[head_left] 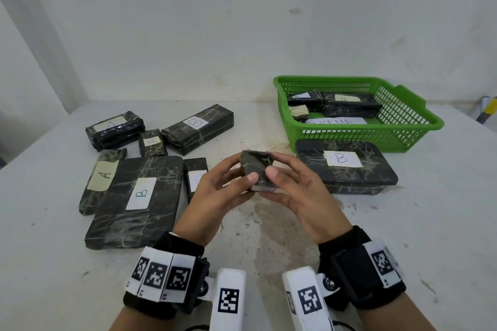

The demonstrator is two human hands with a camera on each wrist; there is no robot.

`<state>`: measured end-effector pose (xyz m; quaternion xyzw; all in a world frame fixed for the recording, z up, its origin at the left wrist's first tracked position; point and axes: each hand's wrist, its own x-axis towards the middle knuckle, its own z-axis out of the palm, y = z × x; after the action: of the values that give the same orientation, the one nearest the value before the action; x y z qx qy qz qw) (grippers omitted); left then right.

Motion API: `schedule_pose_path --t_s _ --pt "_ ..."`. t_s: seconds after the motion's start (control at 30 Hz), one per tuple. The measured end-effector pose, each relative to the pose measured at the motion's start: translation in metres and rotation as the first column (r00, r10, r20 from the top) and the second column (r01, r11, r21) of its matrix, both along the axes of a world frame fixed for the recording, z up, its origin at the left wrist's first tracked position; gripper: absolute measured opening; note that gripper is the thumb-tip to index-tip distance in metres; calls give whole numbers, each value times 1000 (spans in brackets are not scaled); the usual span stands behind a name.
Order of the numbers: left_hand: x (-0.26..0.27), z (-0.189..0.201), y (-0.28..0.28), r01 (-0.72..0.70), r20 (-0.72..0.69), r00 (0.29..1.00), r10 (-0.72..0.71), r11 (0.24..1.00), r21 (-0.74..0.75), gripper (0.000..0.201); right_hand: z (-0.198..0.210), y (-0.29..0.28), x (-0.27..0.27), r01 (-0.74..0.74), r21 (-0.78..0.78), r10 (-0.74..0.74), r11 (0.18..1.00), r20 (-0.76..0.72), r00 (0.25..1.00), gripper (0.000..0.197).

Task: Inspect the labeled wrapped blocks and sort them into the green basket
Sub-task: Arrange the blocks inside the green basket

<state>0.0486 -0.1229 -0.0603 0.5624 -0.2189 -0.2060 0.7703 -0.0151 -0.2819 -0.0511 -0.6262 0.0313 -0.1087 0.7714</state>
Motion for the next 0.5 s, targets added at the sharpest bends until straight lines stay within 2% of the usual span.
schedule_pose_path --t_s 0.13,0.33,0.5 --pt "-1 0 -1 31 36 999 -33 999 45 59 2 0 -2 19 -42 -21 999 -34 999 48" --pt "-5 3 -1 96 75 992 -103 992 87 51 1 5 -1 72 -64 -75 995 -43 996 32" --pt "-5 3 -2 54 84 995 -62 994 97 52 2 4 -1 51 -48 -55 998 -81 995 29"
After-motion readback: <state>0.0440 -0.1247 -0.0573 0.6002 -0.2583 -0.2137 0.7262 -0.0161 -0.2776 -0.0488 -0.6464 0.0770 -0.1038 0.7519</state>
